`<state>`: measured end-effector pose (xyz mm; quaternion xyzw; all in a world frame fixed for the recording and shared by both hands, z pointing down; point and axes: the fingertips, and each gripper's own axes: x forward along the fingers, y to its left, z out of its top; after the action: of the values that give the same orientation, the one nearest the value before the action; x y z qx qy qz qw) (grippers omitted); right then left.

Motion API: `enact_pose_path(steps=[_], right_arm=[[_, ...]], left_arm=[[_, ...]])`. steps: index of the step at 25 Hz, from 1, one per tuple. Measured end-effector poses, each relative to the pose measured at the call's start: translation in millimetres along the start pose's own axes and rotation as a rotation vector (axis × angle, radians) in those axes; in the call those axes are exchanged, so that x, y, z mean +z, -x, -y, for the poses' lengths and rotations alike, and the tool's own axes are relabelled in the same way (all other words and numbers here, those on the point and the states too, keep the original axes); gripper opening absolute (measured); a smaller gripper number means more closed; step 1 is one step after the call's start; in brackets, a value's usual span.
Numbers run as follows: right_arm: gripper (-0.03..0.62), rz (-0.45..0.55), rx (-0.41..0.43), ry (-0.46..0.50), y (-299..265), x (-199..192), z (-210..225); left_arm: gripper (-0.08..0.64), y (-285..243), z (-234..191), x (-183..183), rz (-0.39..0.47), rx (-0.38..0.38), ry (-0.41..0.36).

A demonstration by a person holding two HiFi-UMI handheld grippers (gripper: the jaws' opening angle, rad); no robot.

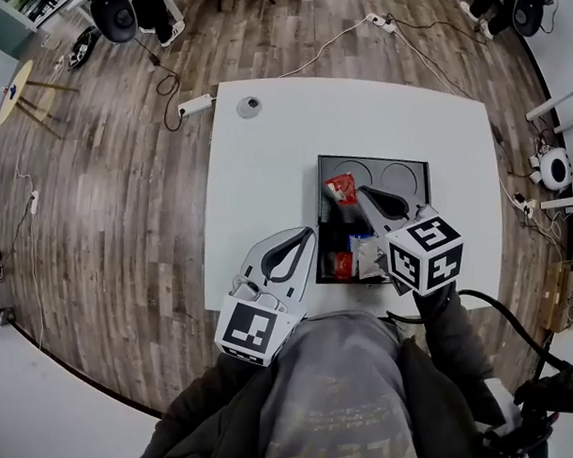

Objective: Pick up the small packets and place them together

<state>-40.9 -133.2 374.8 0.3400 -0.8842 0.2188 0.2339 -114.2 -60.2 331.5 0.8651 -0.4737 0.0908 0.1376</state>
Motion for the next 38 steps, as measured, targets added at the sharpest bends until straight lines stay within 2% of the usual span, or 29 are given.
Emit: enact_pose_path(steps=[8, 9, 11, 14, 20, 27, 30, 33, 38], right_arm=[[0.006, -0.127, -0.042, -0.001, -37.4, -22.7, 37.5], [0.018, -0.132, -0.044, 0.002, -39.5, -25.1, 38.7], [0.095, -0.133, -0.053, 0.009, -40.9, -27.1, 40.1], [0.100, -0.105, -0.088, 0.012, -35.0, -20.3, 45.6], [0.100, -0.037, -0.168, -0.005, -3.9, -11.1, 59.3], [0.100, 0.005, -0.253, -0.063, 50.5, -37.5, 67.6], [0.100, 0.002, -0.226, -0.078, 63.6, -56.0, 64.3], [0.099, -0.041, -0.147, -0.069, 64.0, -78.7, 45.3], [0.100, -0.149, -0.068, 0.010, 46.3, -116.3, 12.0]], left_arm=[[0.003, 5.4, -18.9, -25.3, -0.075, 0.102, 0.066], [0.003, 6.0, -20.0, -28.0, -0.075, 0.110, 0.066], [0.003, 7.6, -21.1, -30.4, -0.073, 0.120, 0.065], [0.003, 8.8, -20.6, -27.3, -0.073, 0.118, 0.061], [0.003, 4.1, -9.7, -17.4, -0.048, 0.062, 0.025], [0.003, -7.2, 23.6, -15.7, -0.054, -0.062, -0.011], [0.003, -17.9, 37.8, -17.5, -0.072, -0.102, -0.012], [0.003, -24.7, 47.9, -20.1, -0.086, -0.135, -0.015], [0.003, -28.2, 58.3, -24.4, -0.103, -0.165, -0.019]])
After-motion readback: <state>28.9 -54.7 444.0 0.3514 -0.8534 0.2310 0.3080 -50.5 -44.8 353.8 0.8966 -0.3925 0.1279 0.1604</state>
